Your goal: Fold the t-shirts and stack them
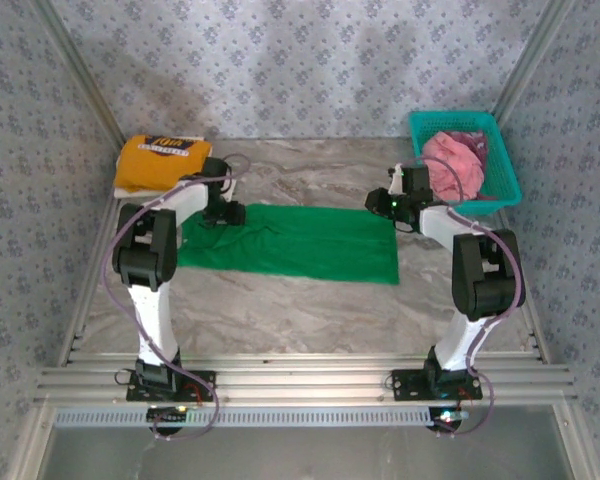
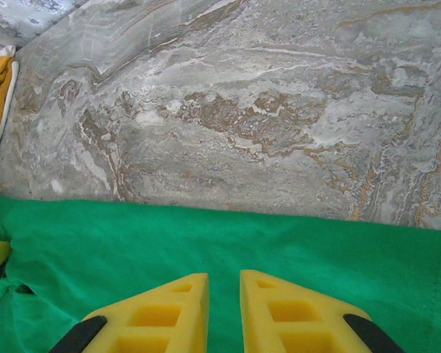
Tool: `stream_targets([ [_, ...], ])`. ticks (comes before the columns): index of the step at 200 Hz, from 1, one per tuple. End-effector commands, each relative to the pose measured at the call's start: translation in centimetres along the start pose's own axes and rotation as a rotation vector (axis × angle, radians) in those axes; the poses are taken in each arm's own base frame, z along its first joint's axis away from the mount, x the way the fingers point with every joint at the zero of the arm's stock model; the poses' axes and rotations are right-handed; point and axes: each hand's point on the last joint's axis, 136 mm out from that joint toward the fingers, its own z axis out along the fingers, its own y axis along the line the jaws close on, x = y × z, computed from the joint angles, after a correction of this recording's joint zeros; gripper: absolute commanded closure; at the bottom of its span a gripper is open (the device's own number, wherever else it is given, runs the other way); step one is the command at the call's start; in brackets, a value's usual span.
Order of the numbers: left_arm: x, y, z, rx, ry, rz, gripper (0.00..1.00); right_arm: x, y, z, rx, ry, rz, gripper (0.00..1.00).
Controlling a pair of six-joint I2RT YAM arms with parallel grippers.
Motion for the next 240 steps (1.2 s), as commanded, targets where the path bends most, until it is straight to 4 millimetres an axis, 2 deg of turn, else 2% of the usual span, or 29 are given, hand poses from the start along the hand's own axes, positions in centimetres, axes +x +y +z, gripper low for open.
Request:
stream_targets([
  [1, 0.1, -1.6, -2.6, 0.048, -0.040, 0.012, 0.64, -0.3, -0.2, -0.1, 0.034, 0.000, -0.013, 0.79],
  [16, 0.2, -1.9, -3.0, 0.061, -0.047, 0.011, 0.79, -0.2, -0.5, -0.1, 0.044, 0.002, -0.008, 0.79],
  [26, 0.2, -1.8, -3.2, 0.057, -0.054, 0.007, 0.83, -0.2, -0.5, -0.1, 0.043, 0.000, -0.007, 0.79],
  [50, 0.1, -1.6, -3.7, 0.045, -0.074, 0.006, 1.00, -0.4, -0.4, 0.0, 0.042, 0.000, -0.007, 0.79],
  [99, 0.4, -1.8, -4.9, 0.026, -0.082, 0.013, 1.00, -0.3, -0.7, 0.2, 0.050, 0.011, -0.009, 0.78],
  [114, 0.7, -1.2, -5.1, -0.015, -0.084, 0.021, 1.00, -0.3, -0.7, 0.2, 0.049, 0.012, -0.010, 0.77],
  [118, 0.7, -1.0, -5.2, -0.025, -0.087, 0.023, 0.94, -0.2, -0.7, 0.2, 0.049, 0.013, -0.009, 0.76],
  [126, 0.7, -0.6, -5.2, -0.044, -0.083, 0.024, 0.74, -0.2, -0.7, 0.3, 0.047, 0.014, -0.011, 0.77],
  [130, 0.6, -0.6, -5.4, -0.044, -0.084, 0.025, 0.71, -0.2, -0.7, 0.4, 0.045, 0.016, -0.009, 0.77],
  [139, 0.4, -1.4, -6.0, -0.016, -0.096, 0.038, 0.86, -0.1, -0.7, 0.5, 0.043, 0.018, -0.007, 0.76],
  [143, 0.3, -1.7, -6.3, -0.006, -0.109, 0.043, 0.90, -0.2, -0.7, 0.5, 0.044, 0.018, -0.006, 0.77],
  [159, 0.3, -3.0, -7.5, 0.018, -0.144, 0.065, 0.90, -0.2, -0.7, 0.4, 0.047, 0.020, -0.005, 0.77],
  [163, 0.5, -3.2, -7.7, 0.020, -0.144, 0.065, 0.93, -0.2, -0.8, 0.4, 0.050, 0.018, -0.005, 0.77],
  [171, 0.9, -3.3, -7.8, 0.019, -0.135, 0.064, 1.00, -0.3, -0.8, 0.3, 0.052, 0.014, -0.007, 0.77],
  [192, 2.0, -2.8, -7.4, 0.009, -0.124, 0.064, 1.00, -0.3, -1.0, 0.2, 0.054, 0.013, -0.007, 0.77],
  [200, 2.2, -2.3, -6.9, -0.002, -0.103, 0.060, 0.91, -0.3, -1.0, 0.3, 0.050, 0.014, -0.004, 0.77],
  [214, 1.9, -1.6, -6.4, -0.012, -0.095, 0.054, 0.90, -0.2, -1.0, 0.4, 0.048, 0.019, -0.002, 0.77],
  [222, 1.5, -1.4, -6.2, -0.004, -0.110, 0.052, 0.75, -0.2, -0.9, 0.5, 0.043, 0.021, -0.001, 0.77],
  [231, 0.9, -1.1, -6.0, -0.006, -0.120, 0.040, 0.50, -0.1, -0.9, 0.5, 0.043, 0.023, 0.003, 0.77],
  [234, 0.8, -1.0, -5.9, -0.006, -0.121, 0.038, 0.46, -0.2, -0.9, 0.4, 0.041, 0.020, 0.003, 0.77],
  [240, 0.6, -0.8, -5.5, -0.008, -0.115, 0.041, 0.45, -0.1, -0.9, 0.4, 0.042, 0.020, 0.004, 0.77],
])
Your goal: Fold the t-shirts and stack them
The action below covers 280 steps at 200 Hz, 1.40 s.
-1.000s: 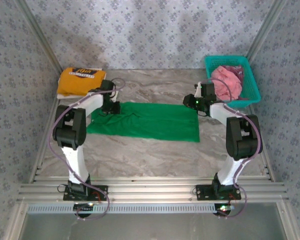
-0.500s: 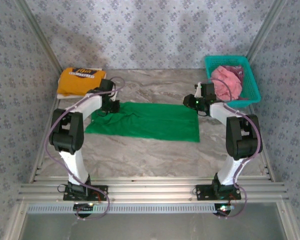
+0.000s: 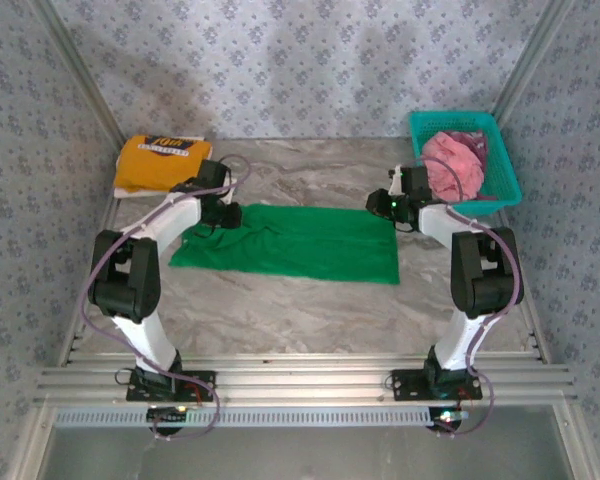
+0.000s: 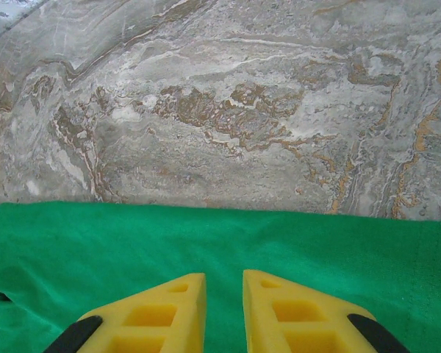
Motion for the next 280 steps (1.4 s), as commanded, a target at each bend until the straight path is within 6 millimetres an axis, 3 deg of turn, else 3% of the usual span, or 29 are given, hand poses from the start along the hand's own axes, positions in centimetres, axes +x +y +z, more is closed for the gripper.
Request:
stream_targets([
  [1, -0.7, 1.2, 1.1, -0.016, 0.003, -0.004, 0.45, -0.5, 0.1, 0.0, -0.004, 0.000, -0.006, 0.77],
  [19, -0.7, 1.7, 2.7, -0.027, 0.053, 0.006, 0.38, -0.5, 0.1, -0.2, 0.000, -0.004, -0.008, 0.77],
  [38, -0.8, 1.2, 3.6, -0.004, 0.057, 0.013, 0.58, -0.4, 0.0, -0.3, 0.005, -0.003, -0.011, 0.77],
  [50, -0.7, 1.3, 4.0, -0.005, 0.051, 0.013, 0.61, -0.4, -0.1, -0.4, 0.007, -0.004, -0.012, 0.77],
  [64, -0.2, 1.5, 4.4, -0.012, 0.062, 0.009, 0.79, -0.4, -0.2, -0.5, 0.012, -0.008, -0.012, 0.77],
  [78, 0.0, 1.5, 4.5, -0.012, 0.068, 0.005, 0.85, -0.3, -0.3, -0.5, 0.013, -0.004, -0.009, 0.77],
  [94, 0.2, 1.6, 4.0, -0.027, 0.066, 0.001, 1.00, -0.4, -0.3, -0.4, 0.012, -0.002, -0.009, 0.77],
  [155, -0.9, 1.1, -0.3, -0.072, -0.013, 0.007, 1.00, -0.4, -0.2, -0.2, 0.010, 0.001, -0.005, 0.77],
  [203, 2.0, 0.9, -0.4, -0.126, 0.026, 0.006, 1.00, -0.6, -0.1, -0.3, 0.009, 0.003, -0.011, 0.77],
  [222, 3.4, 0.8, -0.2, -0.137, 0.046, 0.017, 0.93, -0.5, -0.2, -0.2, 0.010, 0.006, -0.009, 0.77],
  [238, 4.2, 0.7, -0.4, -0.155, 0.067, 0.035, 0.73, -0.4, -0.2, 0.0, 0.005, 0.013, -0.008, 0.76],
  [250, 4.0, 0.6, -1.1, -0.166, 0.041, 0.045, 0.67, -0.5, -0.2, 0.2, 0.003, 0.016, -0.007, 0.76],
  [264, 3.4, 0.6, -2.1, -0.163, -0.005, 0.026, 0.44, -0.3, -0.1, 0.4, 0.000, 0.021, -0.004, 0.76],
  [280, 2.4, 0.5, -2.9, -0.143, -0.038, 0.010, 0.44, -0.4, 0.1, 0.5, -0.008, 0.021, -0.005, 0.76],
])
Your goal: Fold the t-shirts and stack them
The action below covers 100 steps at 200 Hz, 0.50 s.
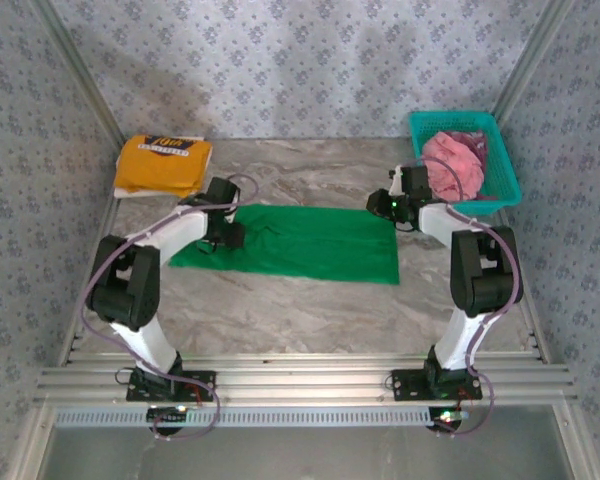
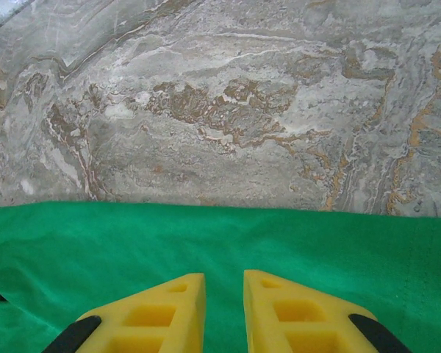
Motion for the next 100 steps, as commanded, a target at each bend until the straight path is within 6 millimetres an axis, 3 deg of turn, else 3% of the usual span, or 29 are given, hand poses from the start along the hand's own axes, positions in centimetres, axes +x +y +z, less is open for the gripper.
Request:
stream_targets([
  [1, -2.2, 0.5, -2.9, 0.001, -0.103, -0.032, 0.44, -0.4, 0.4, 0.3, -0.015, 0.008, -0.013, 0.76],
  [24, -3.7, 1.2, -2.9, 0.009, -0.118, -0.053, 0.29, -0.5, 0.5, 0.3, -0.018, 0.005, -0.014, 0.76],
  [44, -4.7, 2.9, -1.9, 0.024, -0.099, -0.113, 0.26, -0.6, 0.7, 0.1, -0.020, 0.000, -0.016, 0.76],
  [51, -5.0, 3.5, -1.5, 0.026, -0.091, -0.131, 0.21, -0.6, 0.6, 0.0, -0.018, 0.001, -0.014, 0.76],
  [76, -6.0, 4.4, -0.2, 0.020, -0.066, -0.141, 0.19, -0.5, 0.7, -0.1, -0.018, 0.004, -0.018, 0.76],
  [100, -5.9, 6.7, 1.1, -0.039, -0.017, -0.235, 0.18, -0.5, 0.6, -0.1, -0.019, 0.009, -0.018, 0.76],
])
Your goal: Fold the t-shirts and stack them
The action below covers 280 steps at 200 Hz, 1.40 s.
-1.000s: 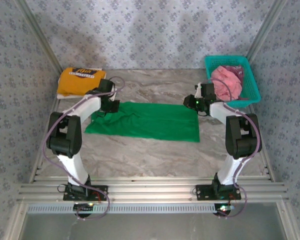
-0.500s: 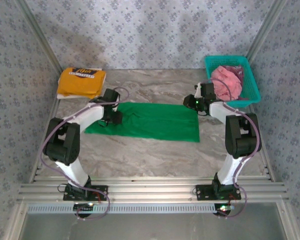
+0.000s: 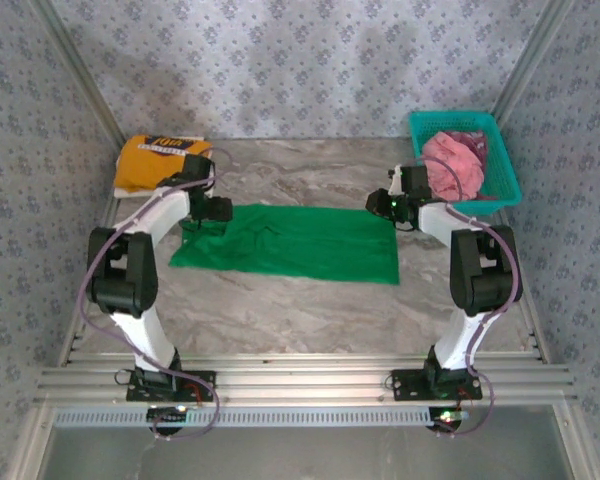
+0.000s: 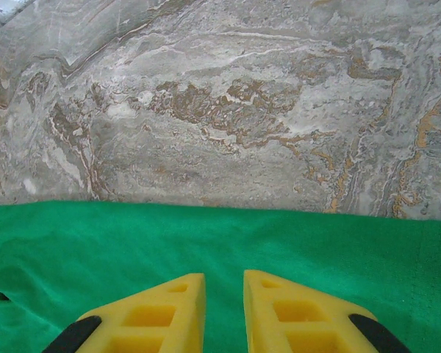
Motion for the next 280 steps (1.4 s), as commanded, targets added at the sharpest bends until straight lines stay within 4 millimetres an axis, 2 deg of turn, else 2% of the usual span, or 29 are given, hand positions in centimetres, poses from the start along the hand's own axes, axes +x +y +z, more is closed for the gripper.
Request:
stream_targets([
  [1, 0.0, 1.2, 0.7, -0.031, 0.046, -0.066, 0.18, -0.6, 0.5, -0.2, -0.013, 0.004, -0.018, 0.76],
  [37, -0.6, 2.8, 1.7, -0.036, 0.041, -0.149, 0.20, -0.7, 0.6, -0.1, -0.016, 0.003, -0.019, 0.76],
  [62, -1.1, 3.5, 2.8, -0.066, 0.037, -0.139, 0.32, -1.0, 0.5, -0.2, -0.022, 0.000, -0.015, 0.76],
  [73, -1.3, 4.0, 3.4, -0.074, 0.033, -0.151, 0.34, -1.0, 0.5, -0.2, -0.024, -0.002, -0.016, 0.76],
  [84, -1.1, 4.5, 3.9, -0.082, 0.054, -0.183, 0.33, -1.0, 0.5, -0.3, -0.027, -0.003, -0.016, 0.76],
  [104, -0.4, 5.5, 4.1, -0.124, 0.058, -0.221, 0.19, -1.0, 0.4, -0.4, -0.027, 0.002, -0.013, 0.76],
  [129, -0.4, 6.1, 4.6, -0.124, 0.037, -0.262, 0.20, -1.0, 0.1, -0.5, -0.026, 0.003, -0.008, 0.76],
  [141, -0.8, 5.9, 4.9, -0.111, 0.030, -0.255, 0.28, -1.0, 0.0, -0.5, -0.026, 0.003, -0.010, 0.76],
  [164, -1.6, 5.5, 5.5, -0.093, 0.020, -0.246, 0.59, -0.9, -0.1, -0.6, -0.033, 0.005, 0.003, 0.76],
  [193, -2.5, 5.4, 6.0, -0.087, 0.012, -0.238, 0.79, -0.8, -0.1, -1.0, -0.038, -0.002, 0.010, 0.76],
  [217, -3.2, 5.2, 5.5, -0.072, 0.002, -0.234, 1.00, -0.9, -0.2, -1.2, -0.035, -0.002, 0.010, 0.76],
  [254, -4.5, 5.4, 4.0, -0.074, -0.036, -0.232, 1.00, -0.8, -0.4, -1.2, -0.026, -0.002, 0.012, 0.76],
  [280, -5.1, 6.4, 4.1, -0.080, -0.029, -0.245, 1.00, -0.7, -0.6, -1.1, -0.027, -0.002, 0.024, 0.76],
])
